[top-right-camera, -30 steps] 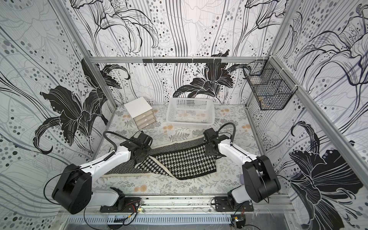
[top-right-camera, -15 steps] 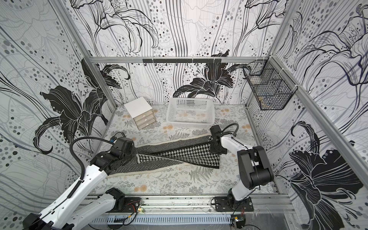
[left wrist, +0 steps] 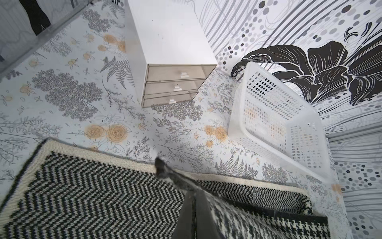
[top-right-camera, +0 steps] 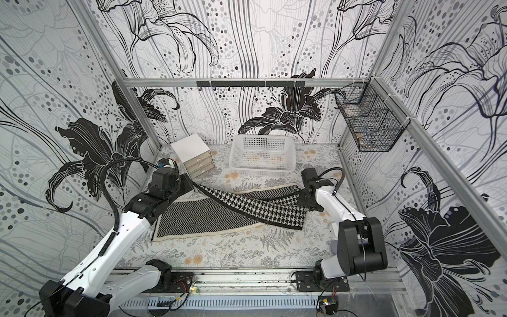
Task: Roll up the scarf and place it into the basket
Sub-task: Flatten out the scarf at the center of the board.
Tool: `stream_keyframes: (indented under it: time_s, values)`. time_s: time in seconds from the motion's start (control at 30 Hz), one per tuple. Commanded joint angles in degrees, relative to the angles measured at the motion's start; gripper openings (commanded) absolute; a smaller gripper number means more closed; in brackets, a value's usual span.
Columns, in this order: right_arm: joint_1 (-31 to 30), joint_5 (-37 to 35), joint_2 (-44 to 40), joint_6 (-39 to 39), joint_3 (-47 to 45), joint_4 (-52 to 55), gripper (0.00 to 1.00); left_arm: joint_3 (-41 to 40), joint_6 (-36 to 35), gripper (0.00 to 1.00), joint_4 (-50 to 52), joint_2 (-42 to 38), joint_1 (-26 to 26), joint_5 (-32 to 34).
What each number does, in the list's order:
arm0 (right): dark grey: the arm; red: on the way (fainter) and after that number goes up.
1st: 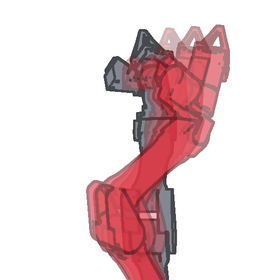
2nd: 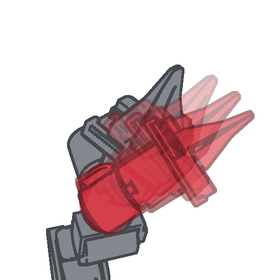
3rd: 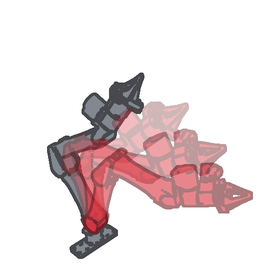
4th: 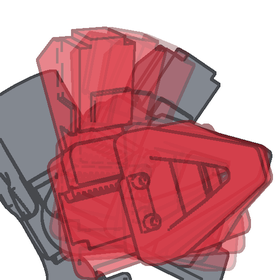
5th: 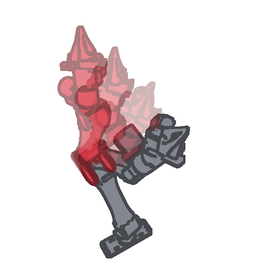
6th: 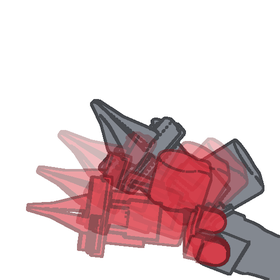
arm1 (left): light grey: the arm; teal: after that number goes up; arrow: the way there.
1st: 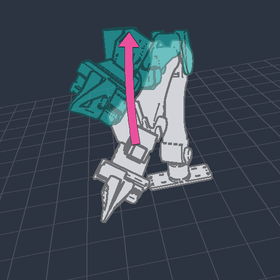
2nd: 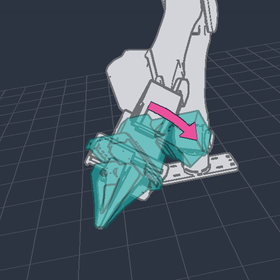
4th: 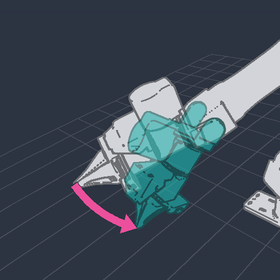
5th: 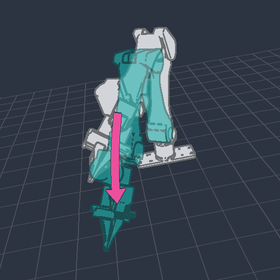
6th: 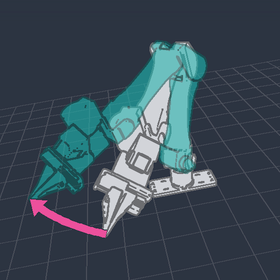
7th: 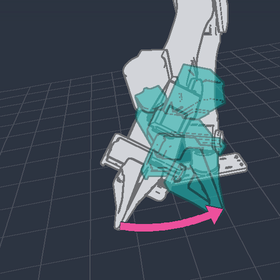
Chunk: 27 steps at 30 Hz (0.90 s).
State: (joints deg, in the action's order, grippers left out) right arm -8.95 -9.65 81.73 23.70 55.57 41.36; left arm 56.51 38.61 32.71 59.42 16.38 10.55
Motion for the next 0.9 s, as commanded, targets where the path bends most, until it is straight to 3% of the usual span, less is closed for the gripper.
stream_keyframes:
  time_s: [0.0,0.07,0.2,0.3,0.37,0.4,0.43,0.5,0.53,0.73,0.87]
  values:
    - [0.25,1.91,-4.55,-1.88,2.31,4.65,0.75,3.19,-2.58,0.0,6.5,-4.46,-1.44,10.99]
    - [0.21,2.17,-6.66,-2.5,2.98,5.58,0.77,2.85,3.52,0.0,16.16,-7.17,-4.91,17.03]
    - [0.18,4.08,-7.29,-3.96,4.01,6.1,0.79,-3.26,14.19,0.0,26.59,-12.23,-13.09,22.74]
    - [-0.64,5.87,-6.15,-5.17,3.93,5.63,0.8,-7.87,14.09,0.0,23.85,-11.04,-23.08,20.28]
    - [-1.37,6.44,-4.7,-5.94,3.77,5.65,0.8,-9.99,13.58,0.04,20.35,-7.55,-29.47,14.59]
    - [-1.59,6.73,-4.13,-6.23,3.44,5.34,0.8,-10.83,13.8,0.12,18.83,-6.17,-31.27,12.47]
    - [-1.73,7.24,-3.45,-6.25,2.88,4.96,0.8,-11.33,14.29,0.31,17.26,-4.8,-32.6,10.47]
    - [-1.75,9.0,-2.13,-6.56,1.25,3.17,0.8,-12.67,14.64,0.84,13.78,-3.71,-33.07,8.52]
    - [-1.77,9.68,-0.85,-6.62,0.76,2.61,0.8,-13.08,14.85,1.0,12.73,-3.75,-33.09,8.04]
    - [-3.98,12.08,8.63,-6.69,1.35,-0.8,0.79,-12.35,13.6,0.99,13.61,-10.75,-33.08,8.6]
    - [-6.86,12.73,12.33,-6.24,2.94,-2.18,0.76,-10.22,8.76,0.99,12.58,-10.45,-33.11,0.93]
